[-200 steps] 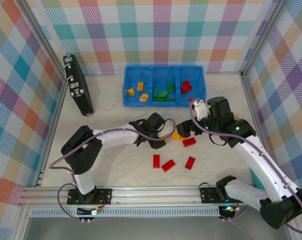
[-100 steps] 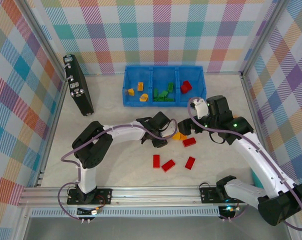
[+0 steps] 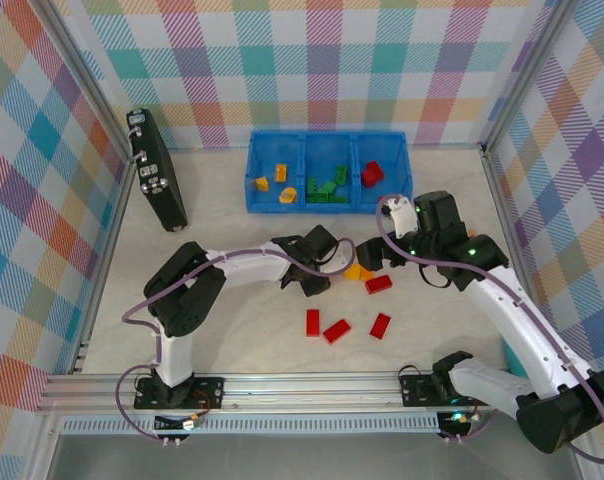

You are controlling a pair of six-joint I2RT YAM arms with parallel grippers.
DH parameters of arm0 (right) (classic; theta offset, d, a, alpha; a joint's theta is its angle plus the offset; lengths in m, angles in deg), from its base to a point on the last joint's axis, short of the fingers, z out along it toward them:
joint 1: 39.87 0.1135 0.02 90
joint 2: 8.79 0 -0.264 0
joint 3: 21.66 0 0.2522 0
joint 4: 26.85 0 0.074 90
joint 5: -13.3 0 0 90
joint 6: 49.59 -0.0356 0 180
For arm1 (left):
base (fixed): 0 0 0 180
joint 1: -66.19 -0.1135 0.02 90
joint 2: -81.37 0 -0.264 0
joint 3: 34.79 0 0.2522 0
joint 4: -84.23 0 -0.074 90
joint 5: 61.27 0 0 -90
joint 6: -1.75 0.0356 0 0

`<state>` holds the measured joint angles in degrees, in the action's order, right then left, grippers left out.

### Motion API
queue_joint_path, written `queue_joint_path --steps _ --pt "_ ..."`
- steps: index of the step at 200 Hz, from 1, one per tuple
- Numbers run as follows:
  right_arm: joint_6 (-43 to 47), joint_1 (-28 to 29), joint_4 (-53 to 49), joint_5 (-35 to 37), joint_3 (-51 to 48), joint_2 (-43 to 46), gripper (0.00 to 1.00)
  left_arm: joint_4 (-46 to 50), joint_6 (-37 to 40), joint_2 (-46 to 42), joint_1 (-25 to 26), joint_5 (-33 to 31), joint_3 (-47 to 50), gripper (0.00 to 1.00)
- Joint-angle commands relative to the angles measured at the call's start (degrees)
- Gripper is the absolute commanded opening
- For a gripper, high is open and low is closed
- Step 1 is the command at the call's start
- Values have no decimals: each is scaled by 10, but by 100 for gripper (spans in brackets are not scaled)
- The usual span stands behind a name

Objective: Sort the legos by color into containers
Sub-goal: Pick up the lego from the center of the table, then place the lego in the container.

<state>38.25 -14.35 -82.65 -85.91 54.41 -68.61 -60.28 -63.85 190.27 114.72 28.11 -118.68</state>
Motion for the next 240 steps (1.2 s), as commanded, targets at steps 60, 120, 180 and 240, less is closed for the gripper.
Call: queue_joint_path --steps 60,120,180,240 --pt "8 5 13 -26 -5 13 99 -40 -64 -178 -108 -33 0 25" --pt "10 4 20 -28 -2 4 99 -106 -169 -124 -202 -142 -91 24" --pt "14 2 15 -25 7 -2 99 -111 -287 12 -273 -71 -210 24" --pt "9 1 16 -24 3 -2 99 -97 -336 125 -279 -18 -300 25"
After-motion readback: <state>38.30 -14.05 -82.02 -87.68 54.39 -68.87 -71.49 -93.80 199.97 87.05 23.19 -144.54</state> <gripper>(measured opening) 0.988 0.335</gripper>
